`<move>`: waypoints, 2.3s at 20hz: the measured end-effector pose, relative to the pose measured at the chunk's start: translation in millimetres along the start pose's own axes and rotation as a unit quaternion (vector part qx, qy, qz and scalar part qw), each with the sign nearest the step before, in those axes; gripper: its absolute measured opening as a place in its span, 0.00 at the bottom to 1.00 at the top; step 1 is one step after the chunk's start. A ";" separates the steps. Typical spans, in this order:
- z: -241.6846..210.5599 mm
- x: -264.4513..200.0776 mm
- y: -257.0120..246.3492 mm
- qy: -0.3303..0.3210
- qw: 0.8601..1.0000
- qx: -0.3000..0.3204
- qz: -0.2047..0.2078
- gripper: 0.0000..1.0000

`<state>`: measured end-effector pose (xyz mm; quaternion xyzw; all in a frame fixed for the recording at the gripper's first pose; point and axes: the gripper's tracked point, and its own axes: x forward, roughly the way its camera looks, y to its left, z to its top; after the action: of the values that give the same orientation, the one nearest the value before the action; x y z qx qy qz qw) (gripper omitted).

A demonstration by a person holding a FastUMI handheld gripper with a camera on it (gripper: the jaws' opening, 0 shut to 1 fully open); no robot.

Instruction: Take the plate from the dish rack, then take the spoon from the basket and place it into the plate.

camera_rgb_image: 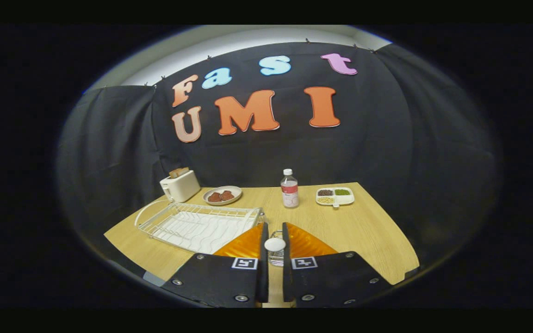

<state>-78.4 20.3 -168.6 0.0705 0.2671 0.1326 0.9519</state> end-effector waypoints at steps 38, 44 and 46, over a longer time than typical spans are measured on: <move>-146.2 12.8 136.6 0.157 0.945 -0.018 0.286 0.15; -168.9 9.3 105.3 0.191 0.947 0.009 0.257 0.19; -174.8 9.8 99.9 0.202 0.946 0.026 0.252 0.21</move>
<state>-183.9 129.6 -301.1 0.1318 0.4307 0.3726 0.8114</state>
